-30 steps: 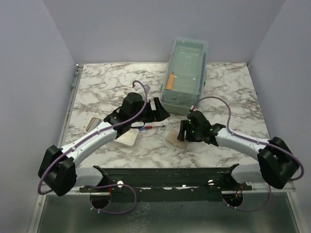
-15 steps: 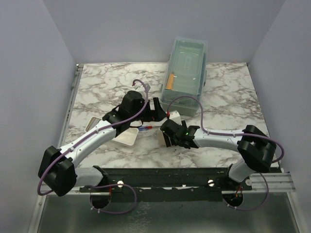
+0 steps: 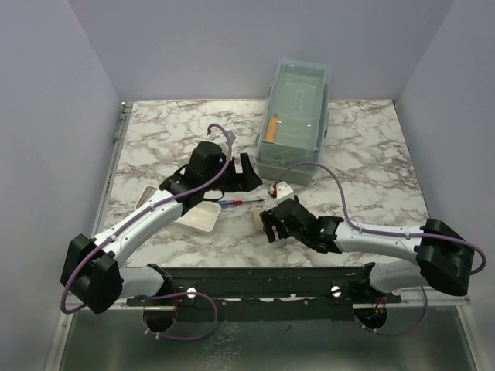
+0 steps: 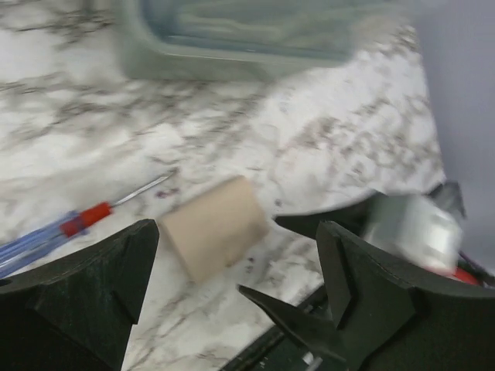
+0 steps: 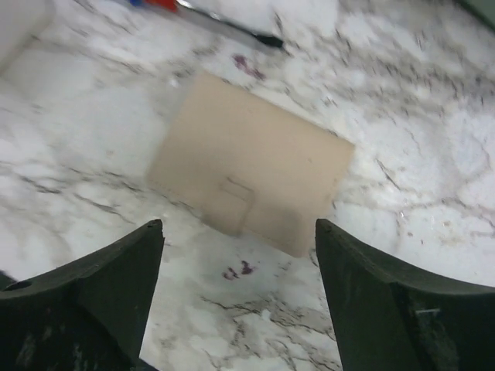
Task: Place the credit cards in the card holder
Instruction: Open the card holder at the center of the board.
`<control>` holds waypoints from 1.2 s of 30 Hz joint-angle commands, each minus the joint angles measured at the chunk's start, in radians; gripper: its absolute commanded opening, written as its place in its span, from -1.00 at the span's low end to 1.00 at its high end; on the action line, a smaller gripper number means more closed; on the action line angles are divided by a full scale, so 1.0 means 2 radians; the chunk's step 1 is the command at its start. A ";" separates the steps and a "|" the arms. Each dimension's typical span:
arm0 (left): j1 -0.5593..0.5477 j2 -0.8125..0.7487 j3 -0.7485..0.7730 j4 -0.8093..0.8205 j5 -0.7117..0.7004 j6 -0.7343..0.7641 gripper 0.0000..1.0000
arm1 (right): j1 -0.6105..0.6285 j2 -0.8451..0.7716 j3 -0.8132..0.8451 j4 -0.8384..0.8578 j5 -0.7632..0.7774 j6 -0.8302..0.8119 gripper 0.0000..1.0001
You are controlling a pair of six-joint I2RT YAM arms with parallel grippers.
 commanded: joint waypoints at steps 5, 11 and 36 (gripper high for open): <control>0.027 0.031 -0.107 0.038 0.012 -0.109 0.66 | -0.058 -0.058 -0.048 0.124 -0.034 0.115 0.08; 0.010 0.036 -0.157 0.071 0.032 -0.143 0.52 | -0.073 -0.033 -0.069 0.137 -0.054 0.163 -0.22; -0.002 0.131 -0.154 0.214 0.105 -0.197 -0.30 | -0.075 0.009 -0.092 0.100 -0.073 0.279 -0.37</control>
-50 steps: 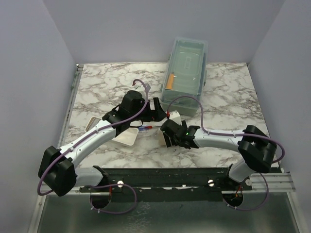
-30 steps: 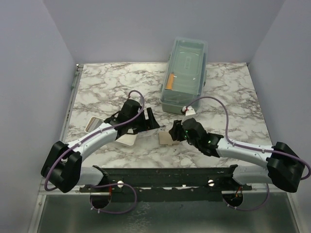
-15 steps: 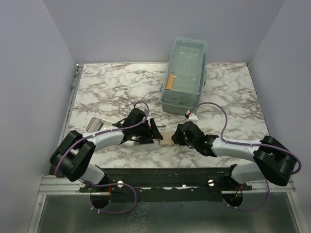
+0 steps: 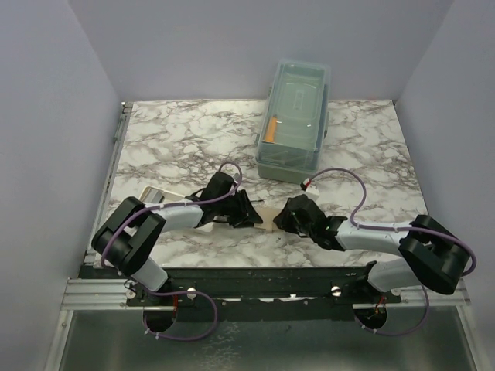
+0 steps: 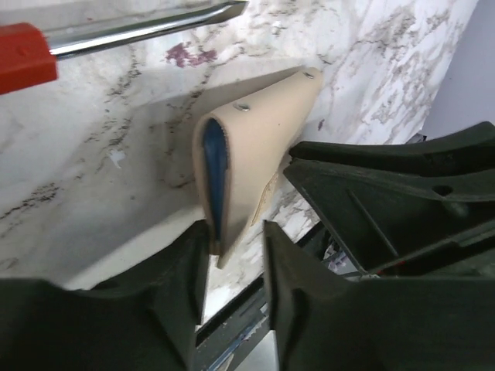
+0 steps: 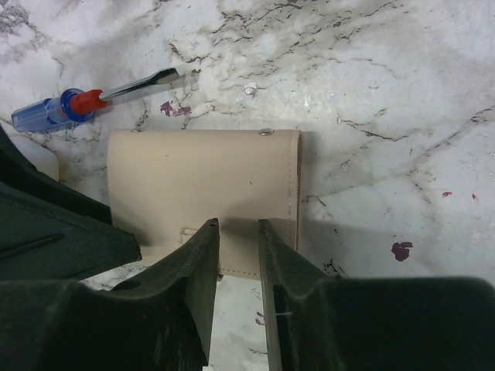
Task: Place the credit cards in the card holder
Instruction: Open the card holder at the center of the board.
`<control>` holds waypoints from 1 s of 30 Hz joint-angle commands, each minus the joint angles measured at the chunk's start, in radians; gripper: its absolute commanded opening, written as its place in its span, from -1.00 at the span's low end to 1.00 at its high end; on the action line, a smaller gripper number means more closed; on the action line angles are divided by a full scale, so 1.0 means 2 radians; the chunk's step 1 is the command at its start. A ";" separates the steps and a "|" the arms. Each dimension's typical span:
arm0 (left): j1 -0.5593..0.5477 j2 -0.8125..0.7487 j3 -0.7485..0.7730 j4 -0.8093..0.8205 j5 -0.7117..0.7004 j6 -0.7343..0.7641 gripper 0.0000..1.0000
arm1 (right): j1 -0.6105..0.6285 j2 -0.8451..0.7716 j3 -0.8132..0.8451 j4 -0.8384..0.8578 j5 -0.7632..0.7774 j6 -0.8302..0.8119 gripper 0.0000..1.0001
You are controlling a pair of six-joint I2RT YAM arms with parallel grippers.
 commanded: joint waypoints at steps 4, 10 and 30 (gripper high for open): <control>-0.003 -0.036 0.030 0.009 0.000 0.008 -0.54 | 0.000 -0.013 0.031 -0.076 -0.014 -0.095 -0.04; 0.006 -0.027 0.060 -0.038 -0.001 0.023 -0.96 | 0.001 -0.051 0.050 -0.078 -0.017 -0.214 0.39; 0.045 -0.005 0.119 -0.181 0.079 -0.005 -1.00 | 0.170 0.179 0.203 -0.111 0.371 -0.333 0.26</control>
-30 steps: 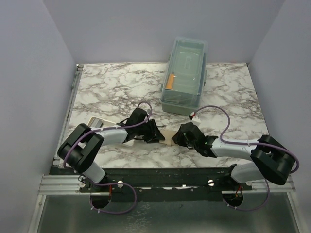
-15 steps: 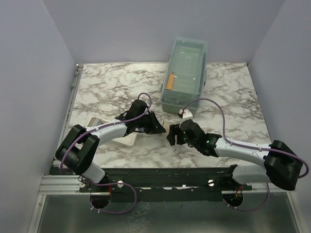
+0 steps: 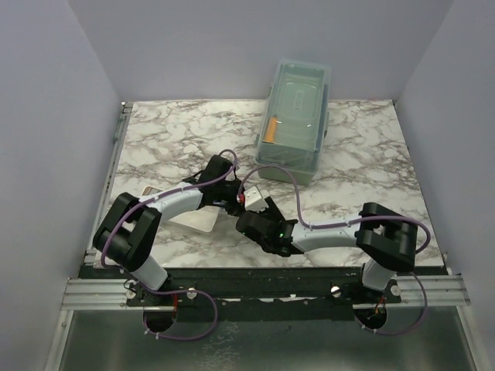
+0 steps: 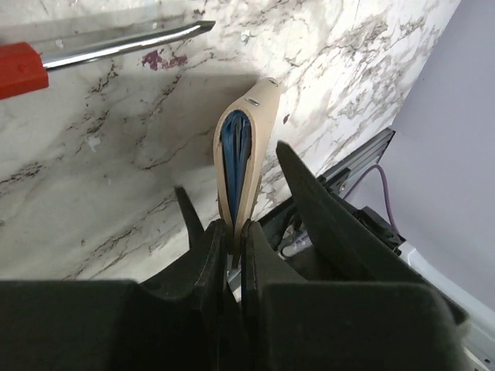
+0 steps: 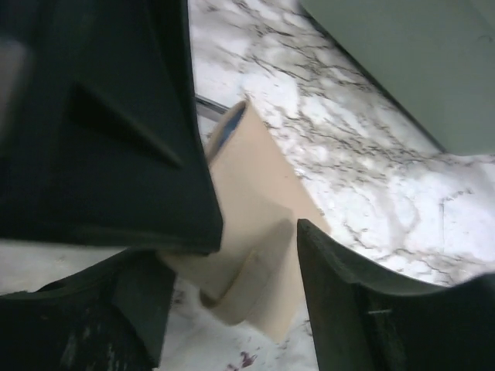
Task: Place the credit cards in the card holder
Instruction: Open the card holder at the center of the board.
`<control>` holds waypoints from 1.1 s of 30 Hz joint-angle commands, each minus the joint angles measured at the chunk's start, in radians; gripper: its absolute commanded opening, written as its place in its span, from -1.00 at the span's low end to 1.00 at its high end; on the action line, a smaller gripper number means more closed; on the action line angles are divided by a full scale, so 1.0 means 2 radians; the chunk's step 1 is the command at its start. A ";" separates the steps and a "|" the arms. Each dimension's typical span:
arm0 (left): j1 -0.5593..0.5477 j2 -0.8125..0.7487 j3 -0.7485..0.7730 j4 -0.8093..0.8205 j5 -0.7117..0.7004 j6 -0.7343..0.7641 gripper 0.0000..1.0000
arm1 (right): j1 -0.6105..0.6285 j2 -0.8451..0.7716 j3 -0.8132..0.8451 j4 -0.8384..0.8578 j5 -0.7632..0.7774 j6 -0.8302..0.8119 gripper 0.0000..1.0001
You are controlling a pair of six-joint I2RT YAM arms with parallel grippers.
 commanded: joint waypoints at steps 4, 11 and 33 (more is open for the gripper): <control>0.007 -0.017 0.020 -0.040 0.029 0.004 -1.00 | 0.003 0.027 0.009 -0.032 0.092 0.039 -0.90; 0.029 -0.053 0.030 -0.054 -0.030 0.068 0.03 | -0.021 -0.071 -0.074 0.019 -0.122 0.137 -0.99; -0.031 -0.024 0.037 -0.046 -0.057 0.102 -0.20 | -0.283 -0.181 -0.128 -0.159 -0.435 0.248 -0.02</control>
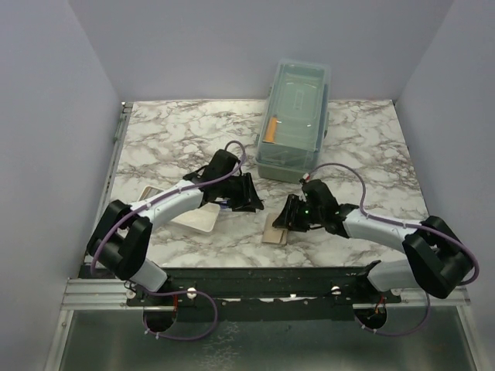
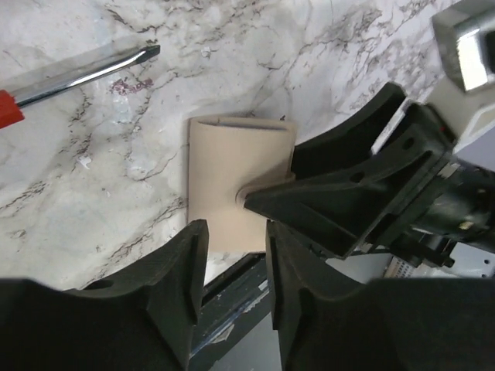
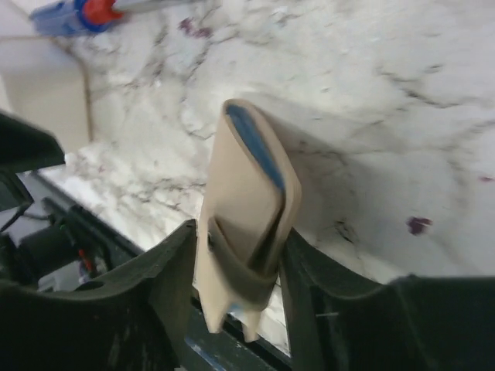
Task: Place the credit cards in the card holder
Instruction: Open the card holder at the center of the board.
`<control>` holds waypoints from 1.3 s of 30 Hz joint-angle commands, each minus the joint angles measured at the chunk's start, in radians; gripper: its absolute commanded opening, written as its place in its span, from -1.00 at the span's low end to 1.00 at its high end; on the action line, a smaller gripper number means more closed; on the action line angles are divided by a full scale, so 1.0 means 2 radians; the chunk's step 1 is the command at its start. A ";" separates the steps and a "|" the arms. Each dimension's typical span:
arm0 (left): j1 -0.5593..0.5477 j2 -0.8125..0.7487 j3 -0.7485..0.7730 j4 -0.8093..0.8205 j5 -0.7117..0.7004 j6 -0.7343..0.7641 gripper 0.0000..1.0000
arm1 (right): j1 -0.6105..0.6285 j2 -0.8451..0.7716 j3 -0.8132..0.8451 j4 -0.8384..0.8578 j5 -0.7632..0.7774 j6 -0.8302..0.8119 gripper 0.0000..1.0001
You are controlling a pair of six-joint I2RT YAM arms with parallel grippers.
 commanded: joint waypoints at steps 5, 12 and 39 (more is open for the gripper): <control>-0.021 0.041 -0.009 0.030 0.014 -0.008 -0.52 | 0.048 -0.023 0.129 -0.336 0.234 -0.028 0.32; -0.034 0.079 -0.020 0.066 0.041 -0.028 -0.91 | 0.143 0.048 0.206 -0.417 0.332 0.047 0.21; -0.050 0.163 -0.028 0.135 0.082 -0.089 -1.00 | 0.162 0.092 0.212 -0.310 0.356 -0.009 -0.01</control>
